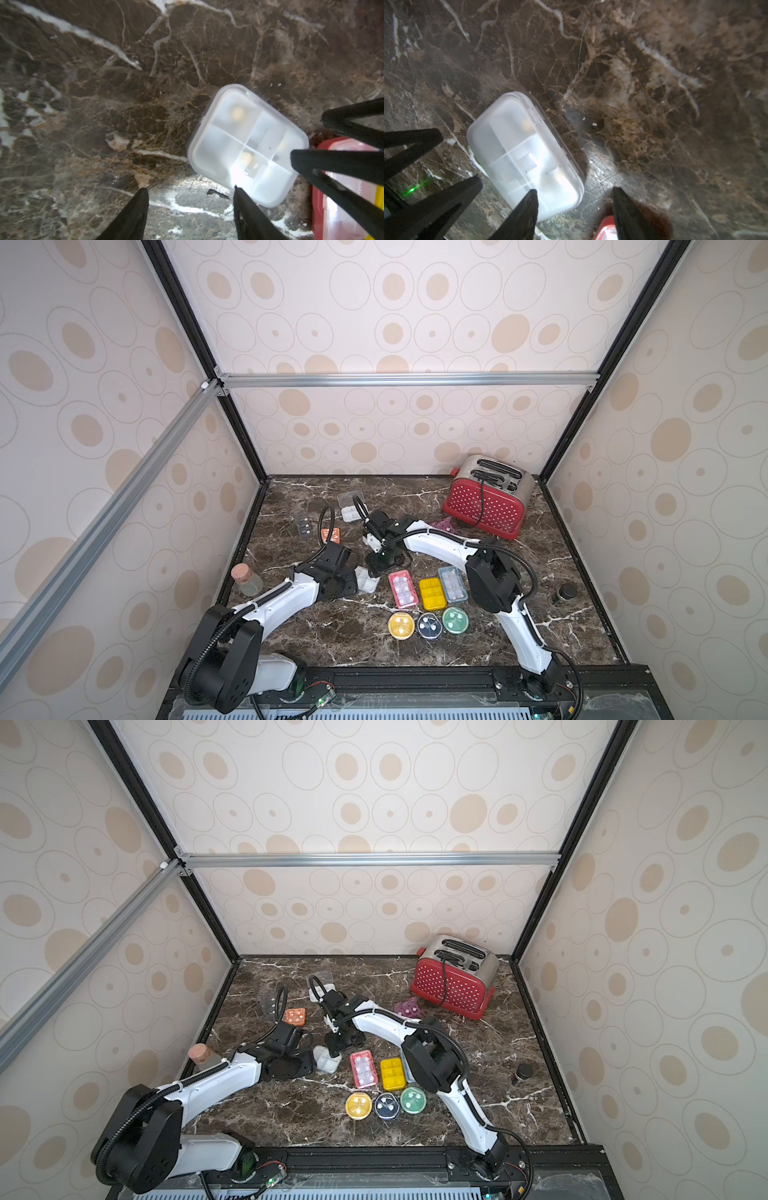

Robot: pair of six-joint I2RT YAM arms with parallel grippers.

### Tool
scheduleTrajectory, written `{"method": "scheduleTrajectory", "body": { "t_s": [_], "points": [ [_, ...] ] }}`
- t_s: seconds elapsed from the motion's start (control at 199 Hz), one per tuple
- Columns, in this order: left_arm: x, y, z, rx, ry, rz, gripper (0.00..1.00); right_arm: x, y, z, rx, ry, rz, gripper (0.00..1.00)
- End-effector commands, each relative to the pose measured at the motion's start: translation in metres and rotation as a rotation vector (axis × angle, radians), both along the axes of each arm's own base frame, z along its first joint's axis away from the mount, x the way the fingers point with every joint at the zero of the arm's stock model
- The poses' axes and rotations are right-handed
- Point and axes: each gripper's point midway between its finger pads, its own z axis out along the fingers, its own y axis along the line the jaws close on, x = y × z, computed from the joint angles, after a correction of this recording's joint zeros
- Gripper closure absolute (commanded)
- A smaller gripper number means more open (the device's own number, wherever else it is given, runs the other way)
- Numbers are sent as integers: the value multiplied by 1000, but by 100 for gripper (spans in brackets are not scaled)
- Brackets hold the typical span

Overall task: Close pillboxes
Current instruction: Close the lid on the pillbox.

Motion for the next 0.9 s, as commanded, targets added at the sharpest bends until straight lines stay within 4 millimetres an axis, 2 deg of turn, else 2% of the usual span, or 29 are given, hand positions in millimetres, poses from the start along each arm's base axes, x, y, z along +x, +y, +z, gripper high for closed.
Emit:
{"method": "scheduleTrajectory", "body": {
  "t_s": [0.0, 0.186, 0.372, 0.477, 0.593, 0.673, 0.758, 0.899],
  "points": [
    [15, 1, 9, 20, -43, 0, 37, -7, -1, -8, -45, 13, 18, 43],
    [15, -1, -4, 20, -12, -10, 39, -7, -7, -16, -87, 13, 6, 44],
    [12, 1, -11, 29, 8, -7, 41, -17, -14, -26, -161, 20, 25, 47],
    [10, 1, -10, 31, 16, -15, 41, -18, -10, -21, -139, 21, 26, 46],
    [8, 3, 7, 31, -11, -12, 41, -10, -9, -1, -131, -46, 40, 36],
    [7, 8, 25, 20, -53, -3, 41, -4, -11, 10, -187, -157, 61, 19],
    [4, 21, 41, 9, -94, 36, 41, -7, -7, 18, -244, -251, 103, 2],
    [1, 40, 65, -32, -177, 109, 43, -14, 8, 12, -240, -242, 139, 1]
  ]
}}
